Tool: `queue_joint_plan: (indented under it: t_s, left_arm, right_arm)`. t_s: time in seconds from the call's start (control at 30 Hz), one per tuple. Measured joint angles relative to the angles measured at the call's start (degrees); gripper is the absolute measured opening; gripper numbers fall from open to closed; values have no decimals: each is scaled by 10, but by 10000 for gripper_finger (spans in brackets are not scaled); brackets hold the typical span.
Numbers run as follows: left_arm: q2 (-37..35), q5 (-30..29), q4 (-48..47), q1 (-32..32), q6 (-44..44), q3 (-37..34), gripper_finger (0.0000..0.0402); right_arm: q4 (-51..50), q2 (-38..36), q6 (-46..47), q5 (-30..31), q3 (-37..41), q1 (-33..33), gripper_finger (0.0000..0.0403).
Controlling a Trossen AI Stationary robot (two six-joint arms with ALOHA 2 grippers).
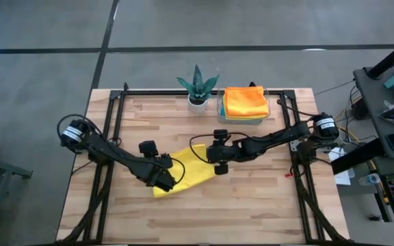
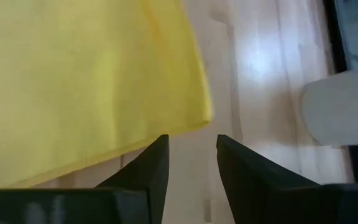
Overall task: Fold microfiber towels
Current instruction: Fold the yellow microfiber towel
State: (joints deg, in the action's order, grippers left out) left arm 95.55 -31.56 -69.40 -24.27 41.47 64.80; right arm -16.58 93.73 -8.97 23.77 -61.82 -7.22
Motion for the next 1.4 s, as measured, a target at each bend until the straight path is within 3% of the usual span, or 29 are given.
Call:
queue_joint_plan:
  t_s: [0.2, 0.27, 0.43, 0.63, 0.83, 1.13, 1.4]
  left_arm:
    - [-27, 127, 96, -11, 1, 20, 182]
    - [-32, 149, 159, -24, -3, 14, 182]
    - [-22, 150, 239, -63, -15, 6, 182]
    - [-14, 139, 244, -92, 48, -24, 182]
    - [-14, 137, 296, -107, 97, -76, 182]
    - [-11, 147, 401, -111, 107, -119, 182]
    - [-11, 164, 405, -130, 113, -120, 182]
  right_arm:
    - [2, -2, 2, -129, 0, -22, 96]
    - [5, -1, 4, -137, 2, -33, 83]
    - [84, 0, 4, -137, 37, -51, 47]
    - [161, 0, 19, -137, 100, -52, 12]
    - [222, 1, 46, -178, 144, -62, 9]
    - [332, 10, 59, -178, 154, -68, 8]
    - [311, 38, 60, -152, 155, -68, 8]
